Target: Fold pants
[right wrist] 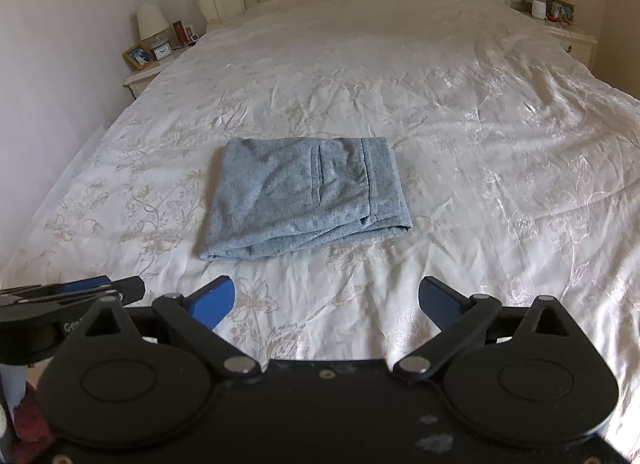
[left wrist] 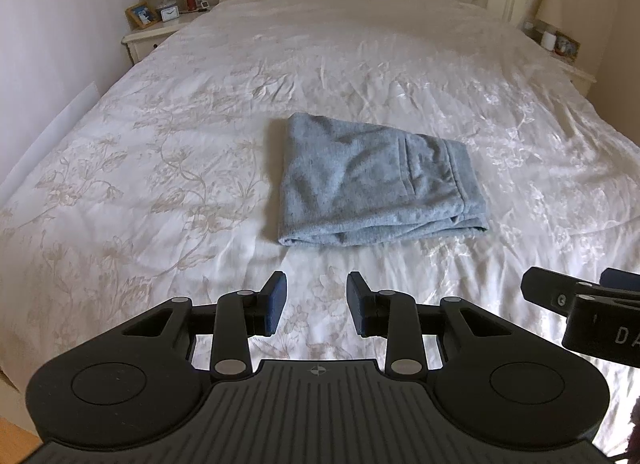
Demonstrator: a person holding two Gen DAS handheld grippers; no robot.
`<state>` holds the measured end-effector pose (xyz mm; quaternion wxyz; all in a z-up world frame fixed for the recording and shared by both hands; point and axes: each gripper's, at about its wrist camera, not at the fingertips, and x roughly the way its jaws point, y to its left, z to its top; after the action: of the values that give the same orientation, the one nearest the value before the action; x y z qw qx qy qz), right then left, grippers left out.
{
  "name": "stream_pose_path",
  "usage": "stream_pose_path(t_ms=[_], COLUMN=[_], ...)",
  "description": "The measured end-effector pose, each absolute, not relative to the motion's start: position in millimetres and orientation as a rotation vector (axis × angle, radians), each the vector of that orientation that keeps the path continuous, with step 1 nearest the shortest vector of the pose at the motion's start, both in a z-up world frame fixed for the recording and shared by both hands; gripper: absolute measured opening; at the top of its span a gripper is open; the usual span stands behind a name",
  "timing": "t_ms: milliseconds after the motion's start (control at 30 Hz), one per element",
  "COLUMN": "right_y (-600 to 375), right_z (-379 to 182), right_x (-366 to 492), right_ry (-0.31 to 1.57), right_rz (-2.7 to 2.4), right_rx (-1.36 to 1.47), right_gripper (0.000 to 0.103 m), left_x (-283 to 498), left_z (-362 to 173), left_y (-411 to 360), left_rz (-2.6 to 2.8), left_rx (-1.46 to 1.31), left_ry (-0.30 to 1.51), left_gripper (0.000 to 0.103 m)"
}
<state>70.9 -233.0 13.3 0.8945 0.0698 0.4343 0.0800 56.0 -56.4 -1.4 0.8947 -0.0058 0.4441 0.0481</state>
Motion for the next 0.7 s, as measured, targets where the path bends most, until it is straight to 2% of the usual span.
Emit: stream_pose_path(t_ms=[700], right_y=[-243], right_z=[17], right_x=[67], right_ry=[0.871], right_rz=[0.208], right_rx=[0.147], right_gripper=[0.103], left_x=[49], left_z=[-1], left_y=[-72], left_rz=[0.131], left_rx=[-0.009], left_ry=[0.929], left_gripper=[0.032])
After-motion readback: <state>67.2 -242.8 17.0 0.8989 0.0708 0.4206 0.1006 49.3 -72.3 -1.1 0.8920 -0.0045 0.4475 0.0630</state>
